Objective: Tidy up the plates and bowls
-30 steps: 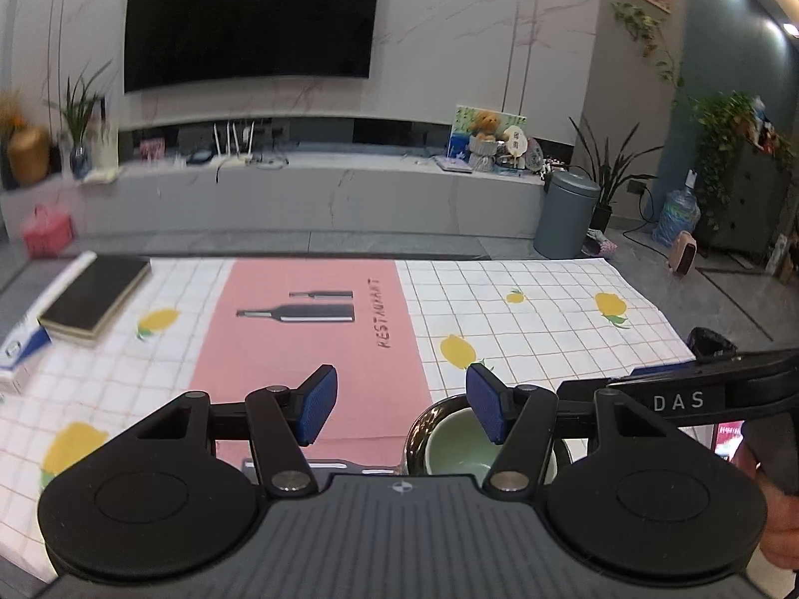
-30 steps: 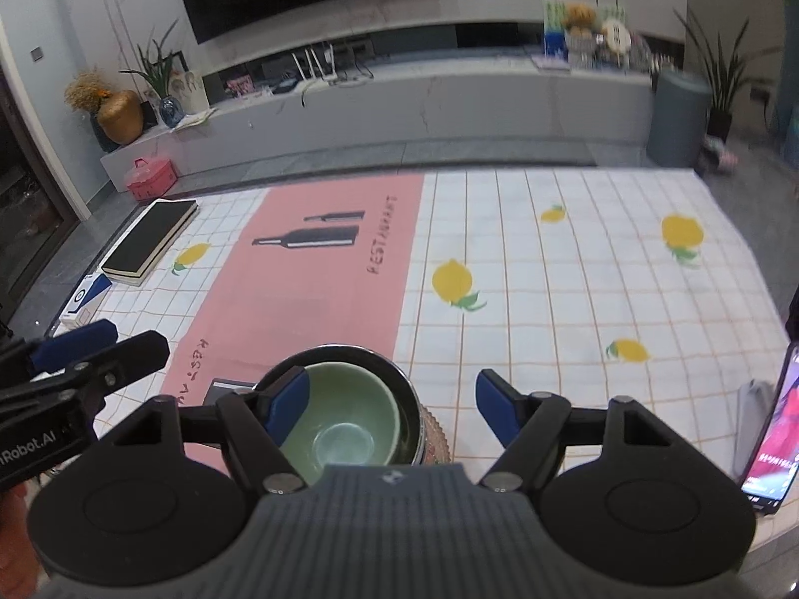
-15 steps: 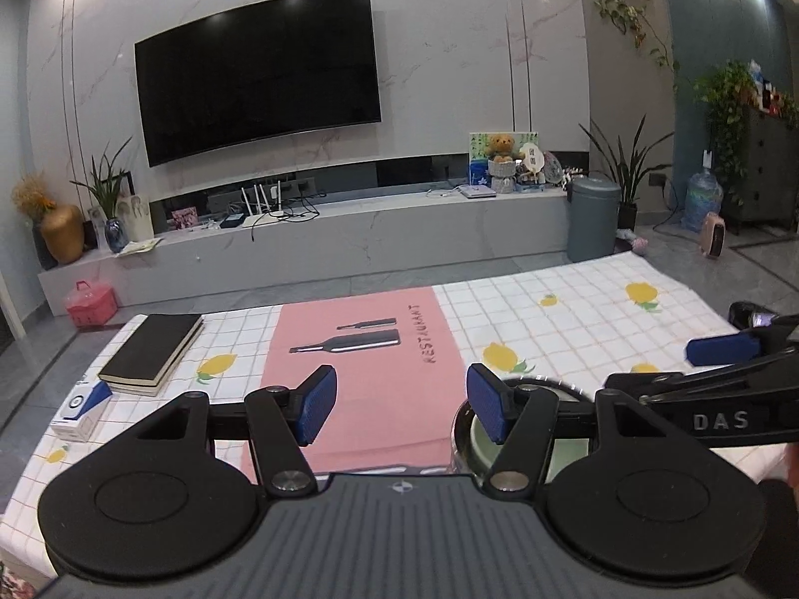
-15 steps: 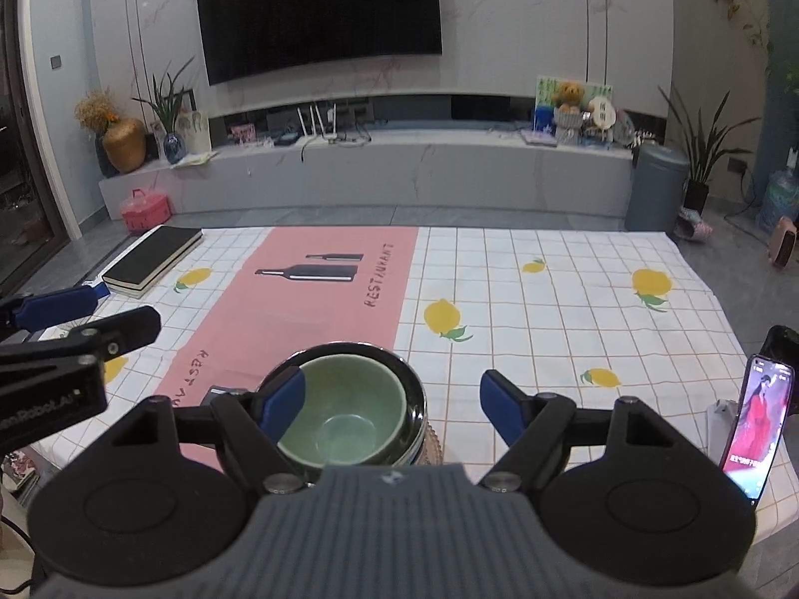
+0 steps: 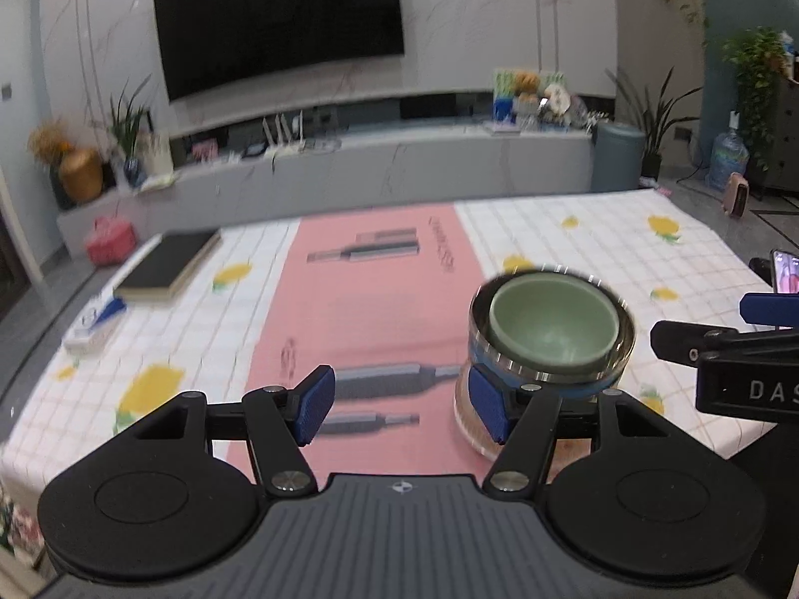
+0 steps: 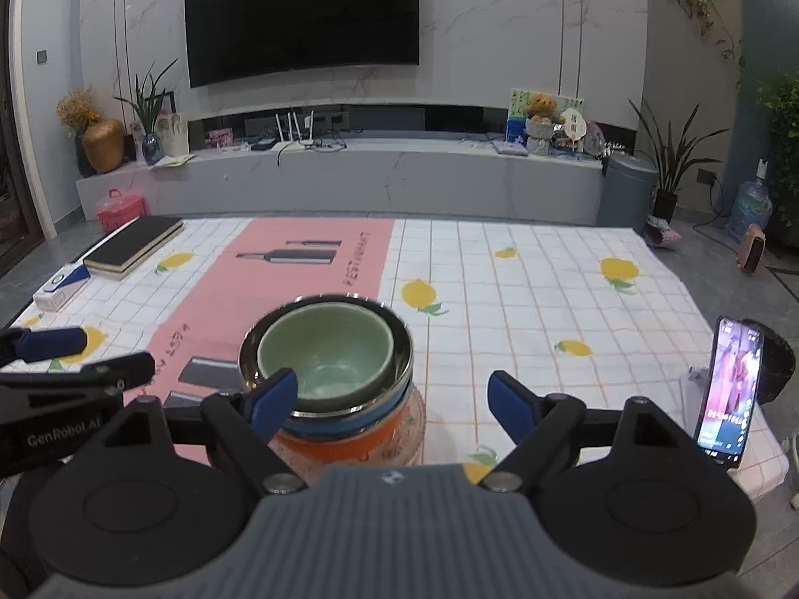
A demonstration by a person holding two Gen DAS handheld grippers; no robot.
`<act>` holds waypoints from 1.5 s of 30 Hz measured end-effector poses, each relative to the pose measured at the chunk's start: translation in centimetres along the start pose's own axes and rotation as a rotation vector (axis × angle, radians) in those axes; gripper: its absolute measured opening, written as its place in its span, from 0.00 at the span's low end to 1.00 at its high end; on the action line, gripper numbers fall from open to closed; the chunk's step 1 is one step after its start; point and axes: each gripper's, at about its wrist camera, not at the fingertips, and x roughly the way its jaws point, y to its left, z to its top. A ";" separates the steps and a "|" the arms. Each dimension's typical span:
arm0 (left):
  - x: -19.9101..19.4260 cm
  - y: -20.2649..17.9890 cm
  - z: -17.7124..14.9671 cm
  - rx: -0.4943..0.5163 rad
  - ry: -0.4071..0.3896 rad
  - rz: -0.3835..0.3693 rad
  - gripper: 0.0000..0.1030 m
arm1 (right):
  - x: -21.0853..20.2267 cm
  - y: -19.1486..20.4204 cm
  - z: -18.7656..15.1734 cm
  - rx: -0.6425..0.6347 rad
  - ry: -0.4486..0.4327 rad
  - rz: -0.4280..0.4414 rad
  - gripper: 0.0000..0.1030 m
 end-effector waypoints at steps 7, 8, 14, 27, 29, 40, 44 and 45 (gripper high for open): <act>0.4 0.8 -1.0 -0.032 0.025 0.004 0.71 | 1.2 0.5 -0.9 0.005 0.053 0.022 0.80; 0.4 0.8 -1.1 -0.031 0.022 0.004 0.71 | 1.3 0.7 -1.0 0.002 0.058 0.027 0.80; 0.7 0.4 -1.4 -0.016 0.030 -0.001 0.71 | 1.5 1.2 -1.3 -0.001 0.059 0.028 0.80; 0.9 0.7 -1.6 -0.031 0.045 -0.012 0.72 | 2.0 0.9 -1.3 0.015 0.079 0.021 0.80; 1.0 0.7 -1.7 -0.031 0.047 -0.012 0.72 | 2.1 1.0 -1.3 0.014 0.079 0.022 0.80; 1.0 0.8 -1.7 -0.031 0.044 -0.013 0.72 | 2.1 0.9 -1.4 0.016 0.080 0.021 0.80; 1.0 0.8 -1.7 -0.030 0.043 -0.013 0.72 | 2.3 0.9 -1.5 0.018 0.088 0.022 0.80; 1.0 0.8 -1.8 -0.030 0.043 -0.014 0.72 | 2.3 1.0 -1.6 0.018 0.089 0.022 0.80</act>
